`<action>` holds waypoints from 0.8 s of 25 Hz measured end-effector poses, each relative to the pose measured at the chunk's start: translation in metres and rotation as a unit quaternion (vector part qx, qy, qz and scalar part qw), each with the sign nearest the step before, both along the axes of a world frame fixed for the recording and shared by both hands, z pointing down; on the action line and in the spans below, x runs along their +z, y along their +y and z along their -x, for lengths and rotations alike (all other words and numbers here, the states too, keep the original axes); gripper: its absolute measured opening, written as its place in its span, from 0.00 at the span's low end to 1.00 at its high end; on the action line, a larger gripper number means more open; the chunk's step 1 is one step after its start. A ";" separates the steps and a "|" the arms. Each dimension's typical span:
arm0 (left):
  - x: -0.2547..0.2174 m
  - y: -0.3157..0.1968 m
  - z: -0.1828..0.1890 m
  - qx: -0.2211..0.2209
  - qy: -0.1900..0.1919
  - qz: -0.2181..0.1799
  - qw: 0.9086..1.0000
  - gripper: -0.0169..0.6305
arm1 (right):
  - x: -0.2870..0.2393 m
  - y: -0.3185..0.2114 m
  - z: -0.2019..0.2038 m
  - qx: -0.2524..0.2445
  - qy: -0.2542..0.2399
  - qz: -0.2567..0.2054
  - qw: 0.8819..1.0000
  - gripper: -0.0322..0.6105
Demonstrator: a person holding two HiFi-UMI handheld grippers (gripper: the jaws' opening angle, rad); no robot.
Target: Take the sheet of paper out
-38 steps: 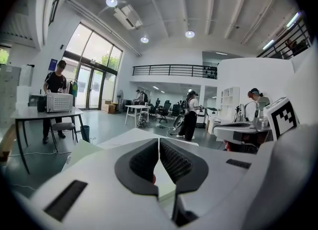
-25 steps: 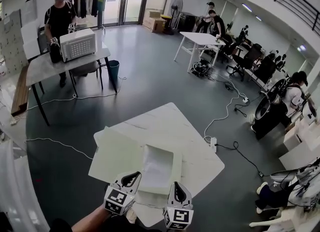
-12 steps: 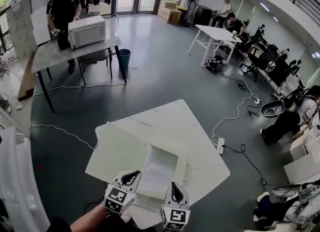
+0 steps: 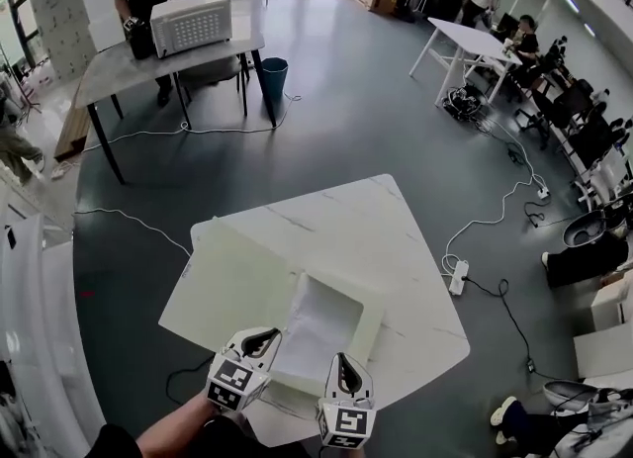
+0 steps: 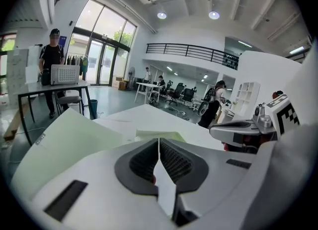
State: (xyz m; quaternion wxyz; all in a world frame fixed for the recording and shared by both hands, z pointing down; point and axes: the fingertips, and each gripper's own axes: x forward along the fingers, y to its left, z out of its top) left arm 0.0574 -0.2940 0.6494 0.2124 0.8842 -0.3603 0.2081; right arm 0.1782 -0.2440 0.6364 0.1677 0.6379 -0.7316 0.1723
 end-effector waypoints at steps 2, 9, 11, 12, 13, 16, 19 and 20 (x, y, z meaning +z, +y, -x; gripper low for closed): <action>0.018 -0.009 -0.007 -0.004 -0.003 0.018 1.000 0.07 | 0.015 -0.009 -0.005 -0.008 -0.005 0.009 1.000 0.08; 0.071 -0.031 -0.034 0.006 -0.003 0.112 0.994 0.26 | 0.039 -0.037 -0.020 -0.026 -0.021 0.034 0.999 0.08; 0.090 -0.033 -0.040 0.009 -0.016 0.134 0.991 0.32 | 0.045 -0.041 -0.025 -0.028 -0.023 0.036 0.999 0.08; 0.098 -0.035 -0.043 0.011 -0.024 0.144 0.989 0.34 | 0.048 -0.043 -0.029 -0.028 -0.024 0.037 0.999 0.08; 0.106 -0.036 -0.046 0.011 -0.032 0.152 0.988 0.36 | 0.050 -0.045 -0.033 -0.027 -0.025 0.039 0.999 0.08; 0.124 -0.040 -0.054 0.013 -0.059 0.171 0.983 0.38 | 0.052 -0.052 -0.044 -0.024 -0.027 0.042 0.998 0.08; 0.139 -0.039 -0.057 0.017 -0.078 0.188 0.979 0.38 | 0.054 -0.056 -0.050 -0.021 -0.028 0.043 0.998 0.08; 0.143 -0.039 -0.058 0.016 -0.083 0.192 0.978 0.38 | 0.055 -0.057 -0.051 -0.020 -0.029 0.043 0.998 0.08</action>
